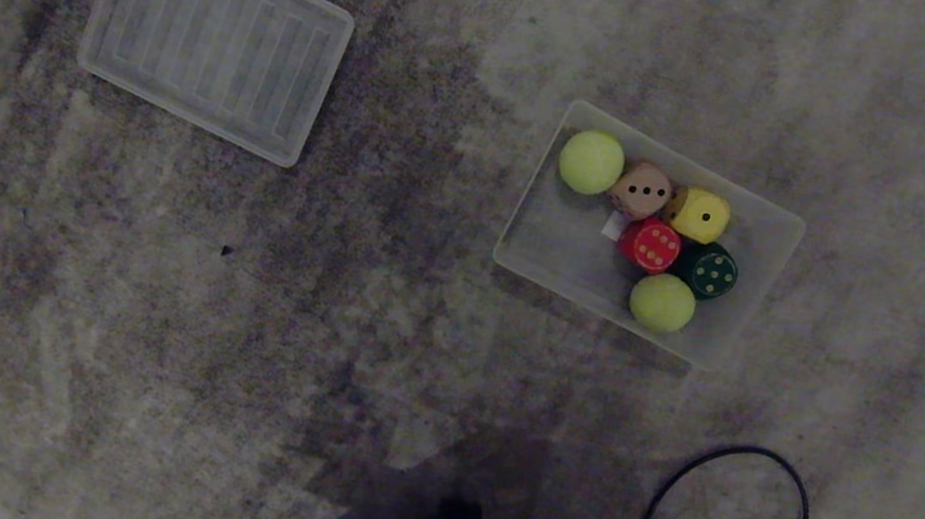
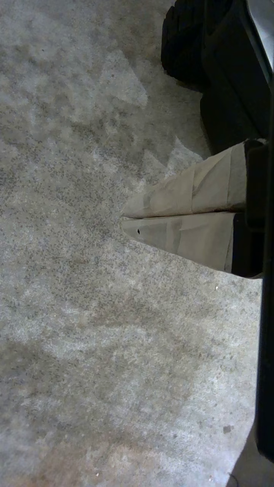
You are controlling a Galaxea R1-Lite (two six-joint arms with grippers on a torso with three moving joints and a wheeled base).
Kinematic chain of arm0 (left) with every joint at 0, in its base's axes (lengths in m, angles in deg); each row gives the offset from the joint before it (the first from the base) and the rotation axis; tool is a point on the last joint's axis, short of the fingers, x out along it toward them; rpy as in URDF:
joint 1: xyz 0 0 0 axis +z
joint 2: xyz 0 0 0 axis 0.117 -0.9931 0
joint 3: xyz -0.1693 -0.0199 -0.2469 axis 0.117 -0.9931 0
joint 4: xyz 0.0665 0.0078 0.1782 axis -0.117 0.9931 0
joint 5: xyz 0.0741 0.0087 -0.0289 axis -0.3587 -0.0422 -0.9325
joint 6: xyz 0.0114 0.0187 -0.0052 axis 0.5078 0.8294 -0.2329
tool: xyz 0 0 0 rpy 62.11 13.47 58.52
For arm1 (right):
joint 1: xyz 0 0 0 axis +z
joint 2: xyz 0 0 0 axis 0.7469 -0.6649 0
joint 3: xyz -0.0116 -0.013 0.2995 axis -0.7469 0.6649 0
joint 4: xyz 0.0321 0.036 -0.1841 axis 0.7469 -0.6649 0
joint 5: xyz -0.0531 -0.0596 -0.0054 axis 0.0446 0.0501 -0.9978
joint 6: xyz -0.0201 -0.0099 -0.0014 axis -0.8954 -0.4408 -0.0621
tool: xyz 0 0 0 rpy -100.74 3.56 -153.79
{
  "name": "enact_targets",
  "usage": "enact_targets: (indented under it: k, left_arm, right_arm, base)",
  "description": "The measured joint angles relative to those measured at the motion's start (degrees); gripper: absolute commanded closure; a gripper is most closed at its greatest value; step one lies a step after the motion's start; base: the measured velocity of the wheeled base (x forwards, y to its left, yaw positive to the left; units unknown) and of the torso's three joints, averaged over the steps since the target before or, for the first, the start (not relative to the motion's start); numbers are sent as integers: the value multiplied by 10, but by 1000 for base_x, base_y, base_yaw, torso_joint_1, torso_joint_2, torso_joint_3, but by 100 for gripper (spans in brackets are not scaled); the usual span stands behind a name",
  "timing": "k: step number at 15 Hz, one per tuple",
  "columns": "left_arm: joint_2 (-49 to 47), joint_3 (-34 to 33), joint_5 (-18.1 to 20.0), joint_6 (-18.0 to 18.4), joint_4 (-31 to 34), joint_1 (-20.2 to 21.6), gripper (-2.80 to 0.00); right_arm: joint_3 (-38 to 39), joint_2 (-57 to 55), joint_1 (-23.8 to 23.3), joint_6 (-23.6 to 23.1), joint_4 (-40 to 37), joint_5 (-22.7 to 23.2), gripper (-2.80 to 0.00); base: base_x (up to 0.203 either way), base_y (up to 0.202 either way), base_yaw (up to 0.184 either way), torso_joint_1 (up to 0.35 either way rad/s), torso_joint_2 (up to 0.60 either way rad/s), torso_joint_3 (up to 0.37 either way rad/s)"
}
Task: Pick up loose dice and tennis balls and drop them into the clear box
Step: Close the lid
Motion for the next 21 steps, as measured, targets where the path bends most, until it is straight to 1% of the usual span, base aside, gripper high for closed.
enact_targets:
  k: [3, 4, 5, 6, 7, 9, 11, 21]
  left_arm:
    - [0, 0, 0, 0, 0, 0, 0]
    - [0, 0, 0, 0, 0, 0, 0]
    - [0, 0, 0, 0, 0, 0, 0]
    - [0, 0, 0, 0, 0, 0, 0]
    - [0, 0, 0, 0, 0, 0, 0]
    - [0, 0, 0, -1, 0, 0, 0]
    - [0, 0, 0, -1, 0, 0, 0]
    - [0, 0, 1, 2, 0, 0, 0]
  right_arm:
    - [40, 131, -20, -20, -32, -28, 0]
    - [50, 169, -30, -35, -40, -48, 0]
    - [61, 201, -38, -46, -38, -77, 0]
    - [72, 234, -39, -50, -32, -102, 0]
    - [81, 271, -40, -55, -24, -113, 0]
    - [91, 327, -39, -68, -14, -116, 0]
    - [98, 354, -38, -72, -4, -116, 0]
    - [100, 375, -37, -68, -5, -116, 0]
  base:
    - [0, 0, 0, 0, 0, 0]
    - [0, 0, 0, 0, 0, 0]
    - [0, 0, 0, 0, 0, 0]
    - [0, 0, 0, 0, 0, 0]
    - [0, 0, 0, 0, 0, 0]
    - [0, 0, 0, 0, 0, 0]
    - [0, 0, 0, 0, 0, 0]
    - [0, 0, 0, 0, 0, 0]
